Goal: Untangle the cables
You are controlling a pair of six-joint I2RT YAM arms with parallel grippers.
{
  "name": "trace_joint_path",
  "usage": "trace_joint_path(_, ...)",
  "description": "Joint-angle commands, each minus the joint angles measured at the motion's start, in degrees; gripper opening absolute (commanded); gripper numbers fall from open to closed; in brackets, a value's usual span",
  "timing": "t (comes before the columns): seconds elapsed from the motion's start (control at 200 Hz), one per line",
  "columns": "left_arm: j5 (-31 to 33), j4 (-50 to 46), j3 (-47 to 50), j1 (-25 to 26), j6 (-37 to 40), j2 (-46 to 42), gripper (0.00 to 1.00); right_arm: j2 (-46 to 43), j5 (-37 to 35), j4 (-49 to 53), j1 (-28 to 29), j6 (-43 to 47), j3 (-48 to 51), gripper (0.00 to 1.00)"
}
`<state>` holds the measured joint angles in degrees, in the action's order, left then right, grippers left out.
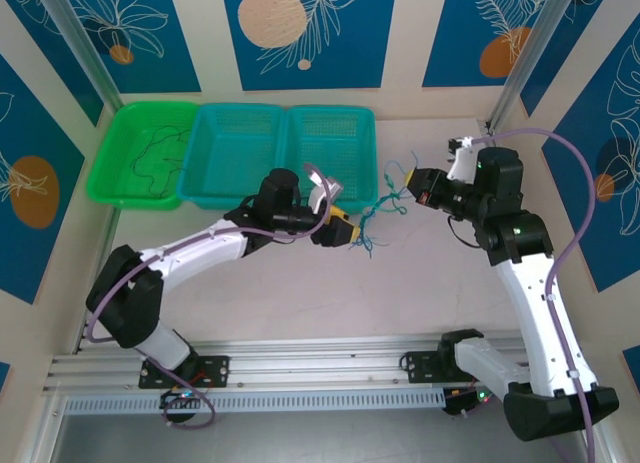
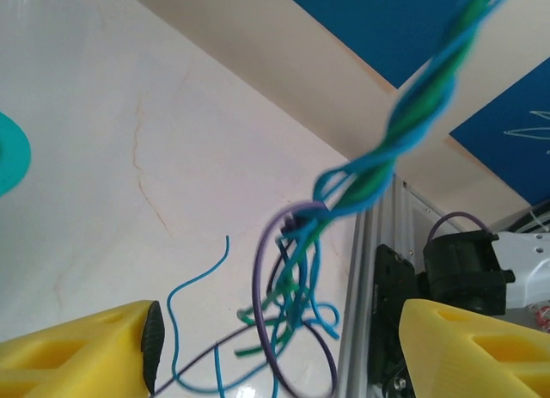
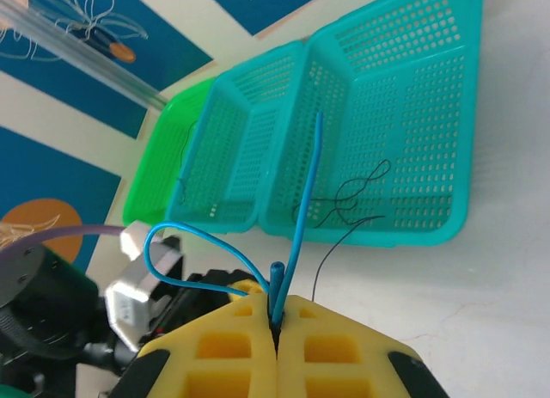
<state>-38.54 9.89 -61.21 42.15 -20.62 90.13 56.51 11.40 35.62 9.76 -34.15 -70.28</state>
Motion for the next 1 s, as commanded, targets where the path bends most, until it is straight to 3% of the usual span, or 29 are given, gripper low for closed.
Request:
trace_joint_path(0.0,-0.2,6.3,-0.8,0.4,-5.5,1.4,0.55,1.5,-1.8,0.1,2.7,1.2,-3.2,0.0)
trace_joint_path(0.095,0.1,7.4,-0.9,0.4,-6.2,2.3,0.06,1.8,-3.9,0.0,4.0,0.9,-3.4,0.0)
trace_joint_path(0.115,0.5,7.5,-0.7,0.4,-6.4,2.3,0.0,1.8,-5.0,0.1,4.1,0.9,-3.3,0.0)
trace_joint_path(0.205,2.0,7.8,0.3,0.4,-6.1,0.9,0.0,1.8,-13.8,2.3,3.8,0.2,-1.2,0.0)
trace_joint_path(0.265,3.1,7.8,1.1,0.4,-5.8,-0.3,0.0,1.7,-23.8,3.7,3.1,-2.5,2.9,0.0)
trace_joint_path(0.305,3.8,7.7,1.4,0.4,-5.6,-0.9,0.0,1.9,-27.8,4.7,1.6,-6.4,6.7,0.06)
trace_joint_path(0.425,4.8,5.9,1.3,0.4,-4.6,-1.6,0.0,4.3,-12.2,5.2,-7.6,-10.8,16.0,0.2)
trace_joint_path(0.5,6.3,4.4,1.4,0.4,-3.8,-1.1,0.0,3.9,-7.7,8.7,-11.5,-12.1,18.5,0.26)
trace_joint_path(0.52,6.7,4.0,1.4,0.4,-3.6,-0.9,0.0,3.2,-8.0,9.7,-12.0,-12.0,18.6,0.34)
trace_joint_path(0.555,7.2,3.1,1.4,0.4,-3.0,-0.5,0.0,1.5,-9.4,11.6,-12.6,-11.6,18.3,0.37)
trace_joint_path(0.625,7.9,1.1,1.2,0.4,-1.0,0.3,0.0,-3.7,-13.4,15.3,-13.4,-11.0,16.0,0.72)
trace_joint_path(0.695,9.1,-1.1,1.3,0.4,1.7,0.6,0.0,-9.2,-16.5,17.1,-14.1,-10.1,12.8,0.91)
trace_joint_path(0.87,8.5,-5.2,1.5,0.5,9.2,0.8,0.0,-14.7,-6.2,6.4,-10.8,-0.2,8.4,0.88)
trace_joint_path(0.995,5.3,-5.5,2.0,0.4,12.9,-0.4,0.0,-9.8,-4.5,2.8,1.5,6.8,7.2,0.87)
